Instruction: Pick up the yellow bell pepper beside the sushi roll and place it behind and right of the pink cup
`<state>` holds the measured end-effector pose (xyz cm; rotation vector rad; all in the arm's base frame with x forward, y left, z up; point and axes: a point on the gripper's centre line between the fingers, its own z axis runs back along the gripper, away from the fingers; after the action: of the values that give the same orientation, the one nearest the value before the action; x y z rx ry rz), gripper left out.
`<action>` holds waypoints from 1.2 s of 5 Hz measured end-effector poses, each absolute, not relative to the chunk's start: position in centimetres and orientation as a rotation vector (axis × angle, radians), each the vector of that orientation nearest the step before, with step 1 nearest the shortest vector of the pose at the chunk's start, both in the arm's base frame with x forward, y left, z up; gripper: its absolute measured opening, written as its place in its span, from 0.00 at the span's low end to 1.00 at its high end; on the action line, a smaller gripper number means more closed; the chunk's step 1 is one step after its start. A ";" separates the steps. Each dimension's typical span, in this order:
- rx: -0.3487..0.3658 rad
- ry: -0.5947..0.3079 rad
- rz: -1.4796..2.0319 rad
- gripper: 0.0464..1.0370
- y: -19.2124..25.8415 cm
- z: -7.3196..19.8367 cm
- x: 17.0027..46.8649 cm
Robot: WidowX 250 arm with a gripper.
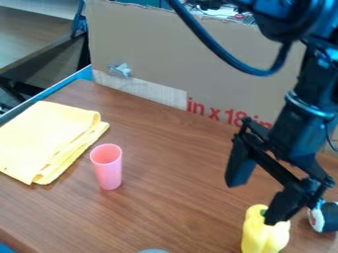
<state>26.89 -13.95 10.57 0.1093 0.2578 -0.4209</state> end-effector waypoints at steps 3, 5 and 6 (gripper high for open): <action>0.150 0.333 -0.429 0.65 -15.0 7.8 27.3; 0.152 0.338 -0.398 0.18 -15.0 7.9 27.1; 0.125 0.335 -0.410 0.09 -15.0 8.0 26.6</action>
<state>26.60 -15.01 8.01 0.1253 0.3345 -0.4104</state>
